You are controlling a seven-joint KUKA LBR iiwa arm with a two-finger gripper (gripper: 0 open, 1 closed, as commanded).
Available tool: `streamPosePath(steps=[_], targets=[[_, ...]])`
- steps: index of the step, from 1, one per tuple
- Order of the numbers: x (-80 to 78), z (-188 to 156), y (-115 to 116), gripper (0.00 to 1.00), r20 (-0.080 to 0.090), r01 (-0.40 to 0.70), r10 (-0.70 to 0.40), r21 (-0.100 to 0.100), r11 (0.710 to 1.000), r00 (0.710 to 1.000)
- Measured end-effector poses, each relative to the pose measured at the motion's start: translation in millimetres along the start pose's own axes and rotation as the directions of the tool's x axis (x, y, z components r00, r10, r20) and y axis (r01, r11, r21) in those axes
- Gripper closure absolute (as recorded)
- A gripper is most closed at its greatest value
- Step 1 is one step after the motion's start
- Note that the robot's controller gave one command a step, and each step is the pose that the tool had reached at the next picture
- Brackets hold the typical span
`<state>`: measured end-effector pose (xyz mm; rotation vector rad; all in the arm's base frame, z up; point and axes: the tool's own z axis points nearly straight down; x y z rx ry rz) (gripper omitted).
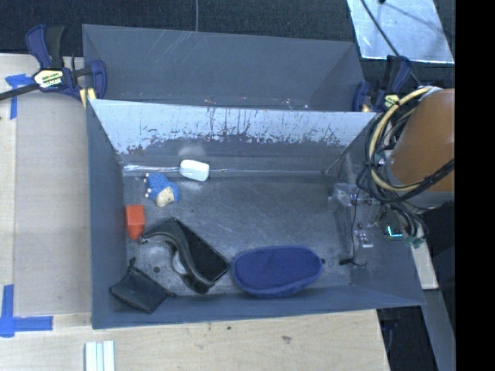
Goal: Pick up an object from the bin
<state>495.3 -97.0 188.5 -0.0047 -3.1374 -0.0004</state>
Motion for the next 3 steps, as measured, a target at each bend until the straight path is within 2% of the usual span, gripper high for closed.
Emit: streamPosePath(steps=[1, 2, 3], targets=[[7.6, 118, 40, 0.00, 0.017, 0.343, -0.343, 0.007, 0.939, 0.939], [10.2, 118, 40, 1.00, 0.010, 0.343, -0.343, 0.004, 0.939, 0.939], [-29.2, -12, 17, 1.00, 0.016, 0.308, -0.308, 0.008, 0.951, 0.951]])
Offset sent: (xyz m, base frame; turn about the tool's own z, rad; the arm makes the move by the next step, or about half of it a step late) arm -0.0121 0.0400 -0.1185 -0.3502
